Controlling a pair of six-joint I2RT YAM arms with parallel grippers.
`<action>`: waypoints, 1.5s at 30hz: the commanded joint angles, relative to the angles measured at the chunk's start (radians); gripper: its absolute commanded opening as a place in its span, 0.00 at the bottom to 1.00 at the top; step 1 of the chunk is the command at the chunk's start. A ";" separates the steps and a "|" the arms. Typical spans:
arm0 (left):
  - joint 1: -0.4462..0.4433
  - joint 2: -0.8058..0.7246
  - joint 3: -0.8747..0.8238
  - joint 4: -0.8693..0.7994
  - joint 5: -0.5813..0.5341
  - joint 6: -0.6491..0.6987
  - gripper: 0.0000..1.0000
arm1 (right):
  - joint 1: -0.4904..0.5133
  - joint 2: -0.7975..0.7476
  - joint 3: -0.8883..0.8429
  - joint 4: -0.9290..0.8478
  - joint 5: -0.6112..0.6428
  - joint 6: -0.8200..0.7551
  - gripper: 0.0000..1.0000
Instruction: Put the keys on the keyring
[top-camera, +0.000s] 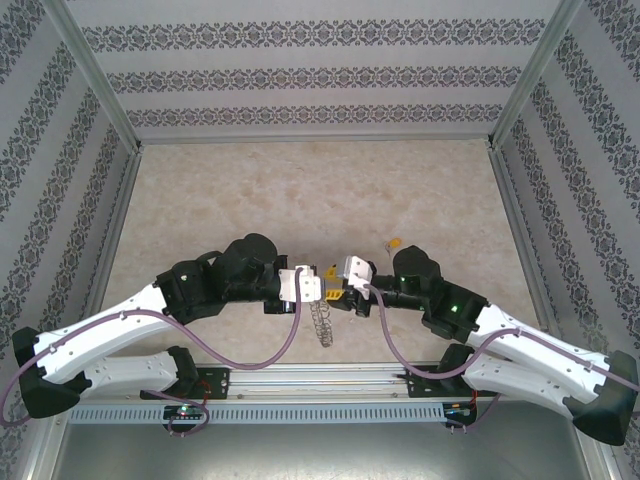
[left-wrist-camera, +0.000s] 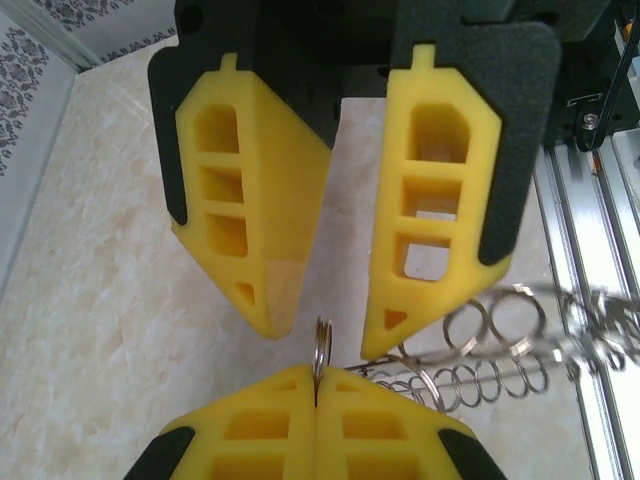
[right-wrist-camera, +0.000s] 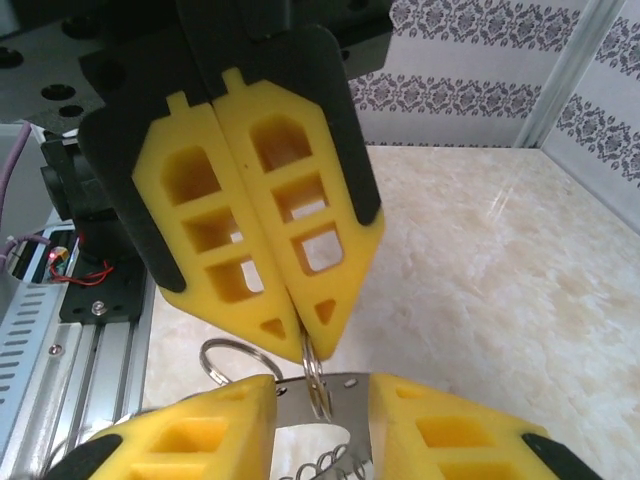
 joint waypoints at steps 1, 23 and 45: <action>-0.016 0.004 0.043 -0.013 0.017 0.007 0.00 | 0.016 0.017 0.035 0.018 0.006 -0.028 0.26; 0.131 -0.274 -0.246 0.411 0.362 -0.265 0.22 | 0.029 -0.116 -0.054 0.191 -0.129 0.032 0.00; 0.131 -0.188 -0.238 0.514 0.484 -0.308 0.19 | 0.028 -0.117 -0.098 0.340 -0.193 0.099 0.00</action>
